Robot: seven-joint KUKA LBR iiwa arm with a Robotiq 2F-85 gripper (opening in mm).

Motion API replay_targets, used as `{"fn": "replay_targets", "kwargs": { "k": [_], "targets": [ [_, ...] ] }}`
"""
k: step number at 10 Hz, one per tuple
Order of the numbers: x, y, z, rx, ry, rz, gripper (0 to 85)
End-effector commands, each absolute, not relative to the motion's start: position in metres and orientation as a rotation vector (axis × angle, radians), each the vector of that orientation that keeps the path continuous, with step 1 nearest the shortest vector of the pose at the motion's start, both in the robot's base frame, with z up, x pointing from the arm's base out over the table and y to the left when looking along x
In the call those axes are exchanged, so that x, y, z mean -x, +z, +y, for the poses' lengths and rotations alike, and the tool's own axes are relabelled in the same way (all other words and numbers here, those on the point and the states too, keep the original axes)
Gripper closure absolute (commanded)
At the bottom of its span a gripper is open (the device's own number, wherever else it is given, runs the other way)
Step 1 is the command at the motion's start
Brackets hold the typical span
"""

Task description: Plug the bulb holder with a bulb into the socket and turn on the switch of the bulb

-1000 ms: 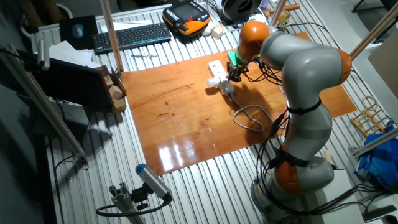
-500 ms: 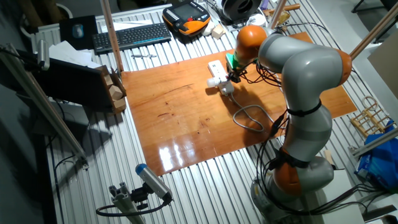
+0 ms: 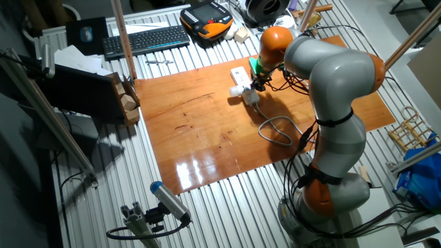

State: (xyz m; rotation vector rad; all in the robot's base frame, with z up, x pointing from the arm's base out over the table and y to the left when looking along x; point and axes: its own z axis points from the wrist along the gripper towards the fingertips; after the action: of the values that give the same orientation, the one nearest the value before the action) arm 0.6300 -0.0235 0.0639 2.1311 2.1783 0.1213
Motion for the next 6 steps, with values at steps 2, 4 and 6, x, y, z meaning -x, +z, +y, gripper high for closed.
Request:
{"fn": "replay_targets", "kwargs": {
  "k": [2,4,6],
  "targets": [
    [-0.6293,0.0622,-0.0238,-2.143,0.098,2.179,85.0],
    [-0.6277,0.062,-0.0248,-2.136,0.097,2.191,85.0],
    [-0.6258,0.0612,-0.0248,-2.129,0.107,2.203,85.0]
  ]
}}
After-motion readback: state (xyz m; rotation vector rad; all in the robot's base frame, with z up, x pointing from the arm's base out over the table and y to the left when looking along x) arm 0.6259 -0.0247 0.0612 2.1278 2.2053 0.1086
